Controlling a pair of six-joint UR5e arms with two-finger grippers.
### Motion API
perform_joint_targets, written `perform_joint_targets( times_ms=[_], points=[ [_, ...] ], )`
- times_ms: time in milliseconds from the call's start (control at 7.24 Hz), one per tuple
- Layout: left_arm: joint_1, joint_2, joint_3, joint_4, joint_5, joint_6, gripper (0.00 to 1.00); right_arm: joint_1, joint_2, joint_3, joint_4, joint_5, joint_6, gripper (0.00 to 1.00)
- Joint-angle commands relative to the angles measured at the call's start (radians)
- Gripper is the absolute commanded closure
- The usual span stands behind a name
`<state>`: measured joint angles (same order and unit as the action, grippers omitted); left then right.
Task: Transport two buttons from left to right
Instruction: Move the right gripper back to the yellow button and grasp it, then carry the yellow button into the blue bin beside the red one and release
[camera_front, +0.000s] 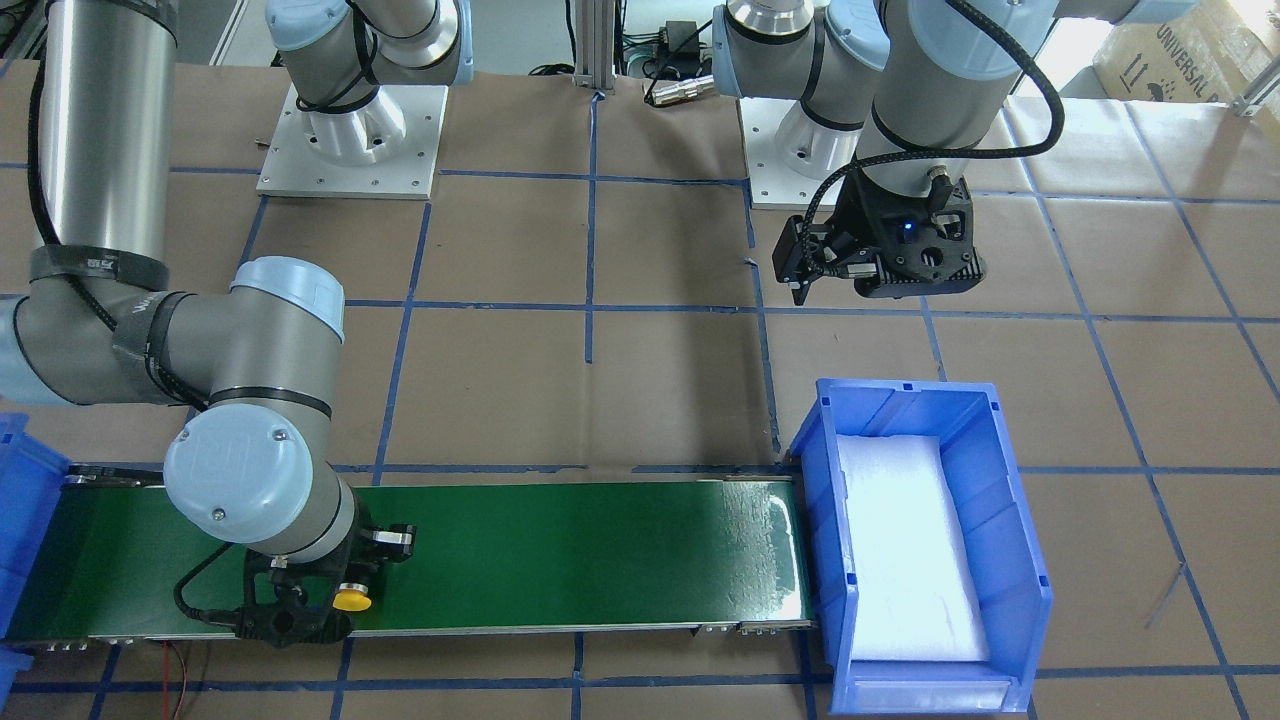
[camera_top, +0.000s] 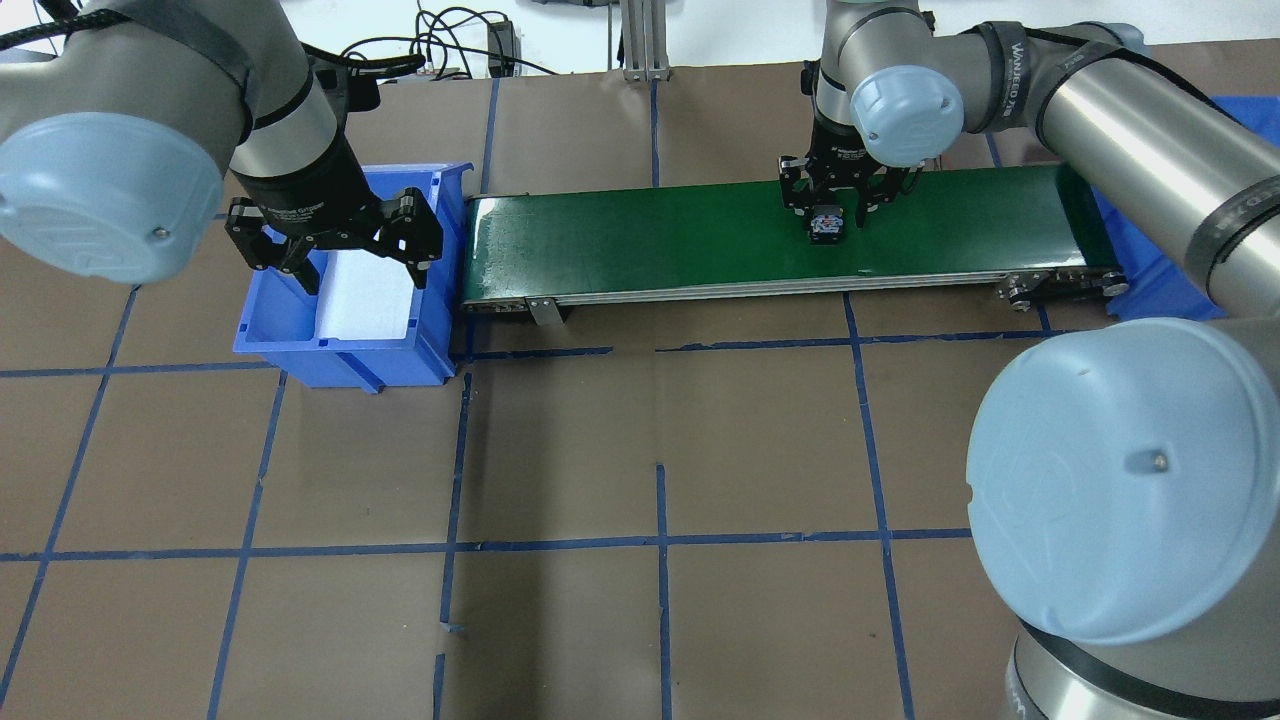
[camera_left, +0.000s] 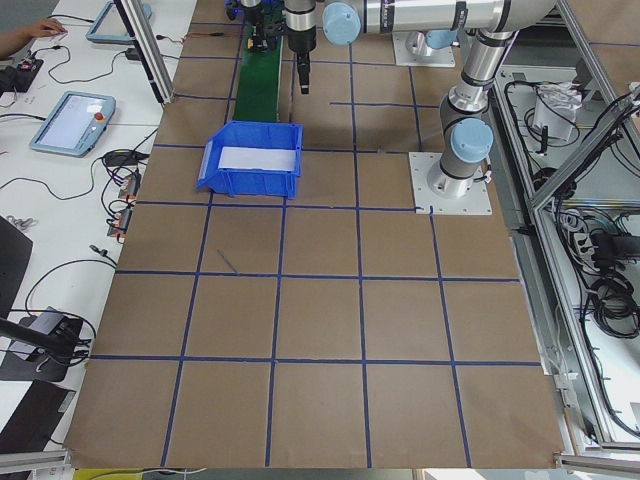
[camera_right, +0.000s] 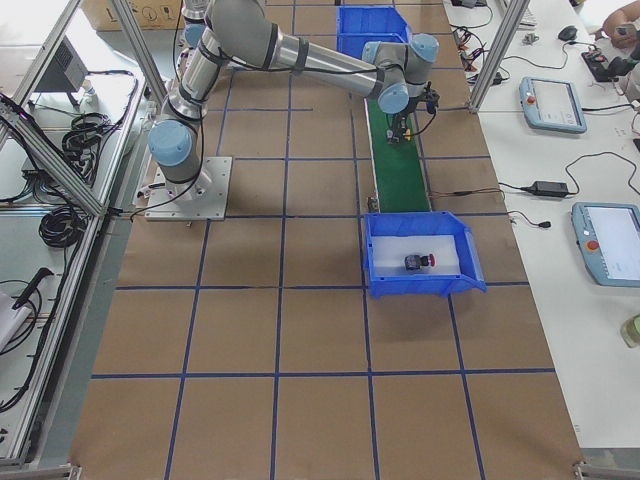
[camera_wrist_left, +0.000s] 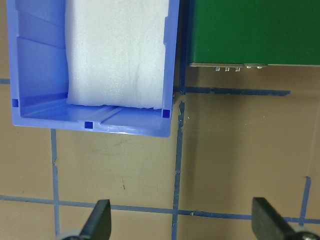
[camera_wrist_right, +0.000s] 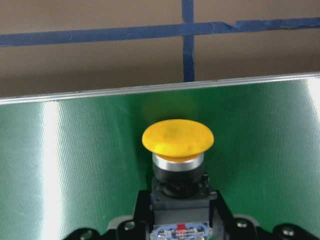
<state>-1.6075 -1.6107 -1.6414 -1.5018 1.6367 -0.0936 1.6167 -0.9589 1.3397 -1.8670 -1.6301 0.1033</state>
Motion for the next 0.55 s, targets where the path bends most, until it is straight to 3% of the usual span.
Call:
perform_joint_targets(
  times_ms=[0,414],
  points=[
    [0.0,0.0,0.0,0.0,0.0,0.0,0.0,-0.014,-0.021,-0.011,0.025,-0.014,-0.01,0.86],
    [0.0,0.0,-0.002,0.0,0.0,0.0,0.0,-0.171,-0.128,-0.03,0.077,-0.034,-0.231,0.88]
  ],
)
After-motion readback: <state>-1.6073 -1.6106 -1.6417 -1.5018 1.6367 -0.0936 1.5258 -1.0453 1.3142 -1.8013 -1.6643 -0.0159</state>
